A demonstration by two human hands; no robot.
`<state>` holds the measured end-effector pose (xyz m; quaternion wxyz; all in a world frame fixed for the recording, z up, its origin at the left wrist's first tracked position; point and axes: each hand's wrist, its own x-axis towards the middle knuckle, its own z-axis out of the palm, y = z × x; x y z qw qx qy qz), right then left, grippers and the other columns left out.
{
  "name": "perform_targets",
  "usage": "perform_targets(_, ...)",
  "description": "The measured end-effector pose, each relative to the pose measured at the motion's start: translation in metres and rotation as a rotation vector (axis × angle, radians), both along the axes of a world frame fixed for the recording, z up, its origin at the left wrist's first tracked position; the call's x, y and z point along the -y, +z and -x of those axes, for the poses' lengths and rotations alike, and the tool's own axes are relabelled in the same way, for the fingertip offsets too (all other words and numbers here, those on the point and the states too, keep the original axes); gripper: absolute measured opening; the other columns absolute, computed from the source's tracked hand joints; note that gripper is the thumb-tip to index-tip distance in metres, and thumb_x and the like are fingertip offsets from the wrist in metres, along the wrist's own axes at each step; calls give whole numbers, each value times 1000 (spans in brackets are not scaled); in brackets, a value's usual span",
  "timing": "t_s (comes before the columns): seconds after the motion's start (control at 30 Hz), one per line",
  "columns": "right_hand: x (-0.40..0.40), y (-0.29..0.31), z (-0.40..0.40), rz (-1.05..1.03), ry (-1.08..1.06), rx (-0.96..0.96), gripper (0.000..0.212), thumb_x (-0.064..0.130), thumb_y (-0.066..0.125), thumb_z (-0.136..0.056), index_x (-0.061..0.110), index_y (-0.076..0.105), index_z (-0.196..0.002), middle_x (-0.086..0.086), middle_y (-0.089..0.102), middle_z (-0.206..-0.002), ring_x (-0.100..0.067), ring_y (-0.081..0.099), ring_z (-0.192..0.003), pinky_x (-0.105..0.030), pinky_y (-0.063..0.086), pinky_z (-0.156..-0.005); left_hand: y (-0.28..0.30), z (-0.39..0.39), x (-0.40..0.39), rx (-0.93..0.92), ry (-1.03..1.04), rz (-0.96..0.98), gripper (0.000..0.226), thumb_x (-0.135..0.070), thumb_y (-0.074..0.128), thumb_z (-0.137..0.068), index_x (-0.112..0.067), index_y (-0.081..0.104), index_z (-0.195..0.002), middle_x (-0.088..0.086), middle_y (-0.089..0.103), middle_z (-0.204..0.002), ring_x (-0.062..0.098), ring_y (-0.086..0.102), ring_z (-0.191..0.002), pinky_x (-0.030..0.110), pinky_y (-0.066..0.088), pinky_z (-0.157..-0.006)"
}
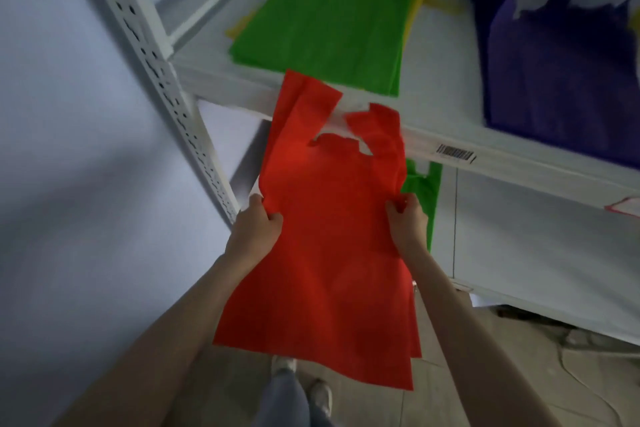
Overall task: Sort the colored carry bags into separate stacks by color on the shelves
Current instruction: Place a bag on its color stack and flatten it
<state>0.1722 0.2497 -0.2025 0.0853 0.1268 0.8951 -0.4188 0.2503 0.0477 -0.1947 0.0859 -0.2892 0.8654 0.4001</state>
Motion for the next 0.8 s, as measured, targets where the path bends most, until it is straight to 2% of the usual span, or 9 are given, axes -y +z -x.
perform_targets(0.13,7,-42,28,-38,-2,31,31,13,44,-97,-6,49,-120,-24,59,-118,-36,56,-106,-29,37,-72,-39,26,2,42,-7,0,36,-15,41,-96,0,41,-128,12,59,-84,21,55,-61,32,46,-60)
perform_targets(0.2,14,-64,46,-53,11,39,31,13,44,-97,-8,49,-119,-25,59,-117,-36,57,-105,-23,31,-67,-61,42,5,57,-28,15,40,-15,41,-95,0,38,-132,22,63,-100,34,63,-79,41,51,-72)
perform_targets(0.27,23,-84,67,-63,9,46,31,13,44,-97,-8,49,-118,-26,58,-118,-36,57,-107,-23,29,-64,-81,62,12,54,-49,41,41,-15,41,-95,-2,37,-134,22,63,-105,38,64,-91,44,54,-81)
perform_targets(0.33,32,-106,91,-78,16,41,31,14,45,-96,-8,48,-119,-28,58,-120,-38,56,-109,-29,36,-70,-101,87,22,32,-62,49,41,-15,40,-95,-3,37,-134,16,63,-95,37,64,-86,44,55,-78)
perform_targets(0.4,45,-133,119,-97,36,45,33,13,44,-96,-8,46,-122,-29,55,-124,-40,54,-114,-36,42,-81,-127,116,35,5,-76,64,40,-15,40,-95,-3,37,-133,6,55,-75,28,60,-69,36,50,-63)
perform_targets(0.47,58,-162,153,-116,50,46,36,11,42,-95,-9,45,-125,-31,52,-128,-42,51,-118,-39,42,-91,-154,150,49,-40,-87,91,38,-14,42,-95,0,39,-130,4,52,-71,24,56,-64,31,43,-56)
perform_targets(0.53,72,-186,193,-113,37,-3,37,9,41,-93,-8,46,-125,-31,51,-130,-41,50,-120,-40,41,-94,-181,189,63,-117,-93,123,38,-14,42,-95,1,41,-130,17,62,-95,35,62,-88,36,47,-70)
perform_targets(0.6,85,-211,239,-77,-3,-117,36,8,40,-92,-7,46,-125,-29,52,-130,-40,51,-120,-40,41,-95,-211,233,77,-186,-87,151,40,-15,41,-97,-2,40,-135,20,59,-121,38,59,-110,37,46,-84)
perform_targets(0.8,95,-354,322,-60,-41,-118,40,16,46,-92,-6,51,-126,-25,56,-128,-38,54,-119,-40,44,-95,-346,314,106,-208,-76,205,42,-22,47,-97,-1,46,-133,19,55,-133,34,52,-124,36,42,-99)
